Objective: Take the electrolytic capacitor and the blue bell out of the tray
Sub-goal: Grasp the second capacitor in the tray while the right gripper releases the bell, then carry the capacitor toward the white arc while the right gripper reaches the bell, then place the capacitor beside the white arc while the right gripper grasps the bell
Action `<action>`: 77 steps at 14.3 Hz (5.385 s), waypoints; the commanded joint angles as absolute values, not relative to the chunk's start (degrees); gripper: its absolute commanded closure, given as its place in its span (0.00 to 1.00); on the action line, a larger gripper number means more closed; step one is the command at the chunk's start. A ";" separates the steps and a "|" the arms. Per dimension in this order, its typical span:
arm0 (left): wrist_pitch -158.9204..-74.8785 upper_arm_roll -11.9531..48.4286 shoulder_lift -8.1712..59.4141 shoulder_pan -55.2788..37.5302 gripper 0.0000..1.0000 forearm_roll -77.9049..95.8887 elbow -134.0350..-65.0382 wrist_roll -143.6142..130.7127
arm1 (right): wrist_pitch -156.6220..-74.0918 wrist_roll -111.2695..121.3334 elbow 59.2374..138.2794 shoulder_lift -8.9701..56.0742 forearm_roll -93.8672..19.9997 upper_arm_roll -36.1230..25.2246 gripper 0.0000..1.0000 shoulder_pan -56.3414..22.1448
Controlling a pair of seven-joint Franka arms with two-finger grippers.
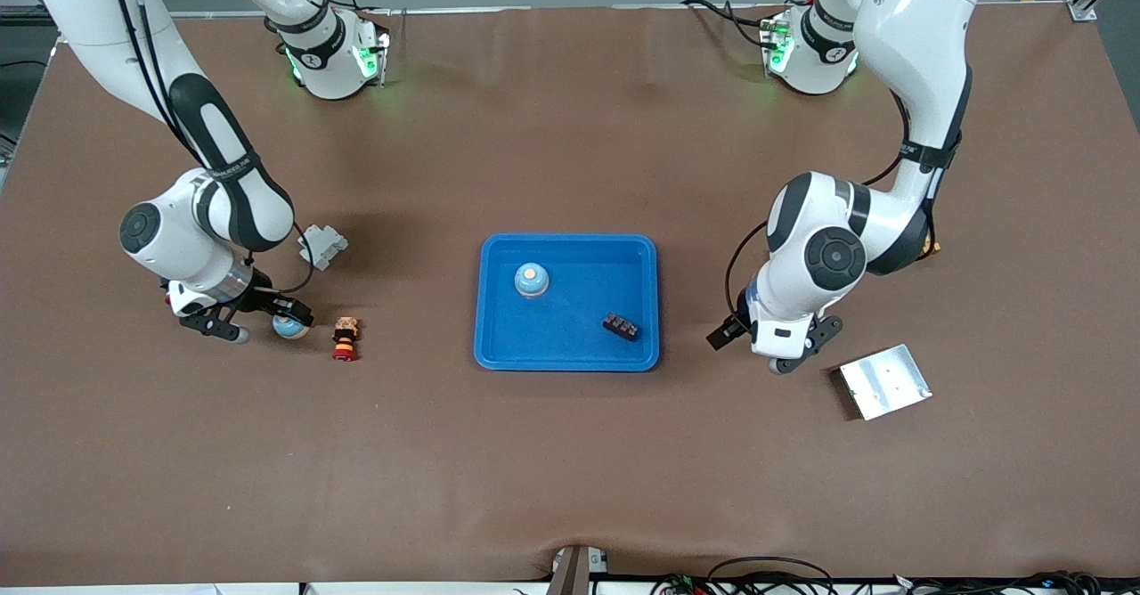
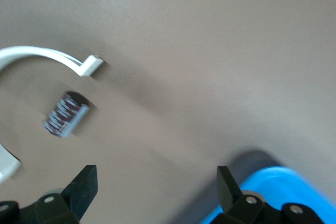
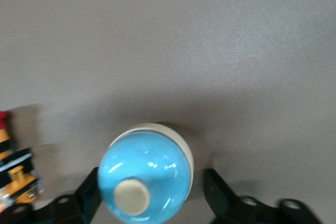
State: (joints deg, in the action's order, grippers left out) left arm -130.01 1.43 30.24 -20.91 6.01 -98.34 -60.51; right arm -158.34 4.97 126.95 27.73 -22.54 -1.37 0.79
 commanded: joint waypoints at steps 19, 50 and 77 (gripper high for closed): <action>-132.44 1.49 43.50 -31.72 0.00 7.74 -82.09 -100.45 | -122.17 -28.98 105.91 21.09 -7.65 -0.62 0.00 -8.08; -136.85 0.79 46.24 -34.46 1.00 5.02 -82.00 -102.04 | -122.95 -73.02 104.94 17.66 0.61 -0.62 0.00 -42.97; -127.44 1.49 20.90 8.37 1.00 -7.47 -112.95 0.18 | -143.44 -85.78 102.57 36.74 12.92 -1.05 0.00 -44.12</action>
State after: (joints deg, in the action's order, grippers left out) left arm -128.02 0.90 14.91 10.85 -5.44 -118.65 1.35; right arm -143.35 -84.11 104.34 35.24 11.30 -1.36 -44.27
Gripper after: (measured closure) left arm 0.665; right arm 0.000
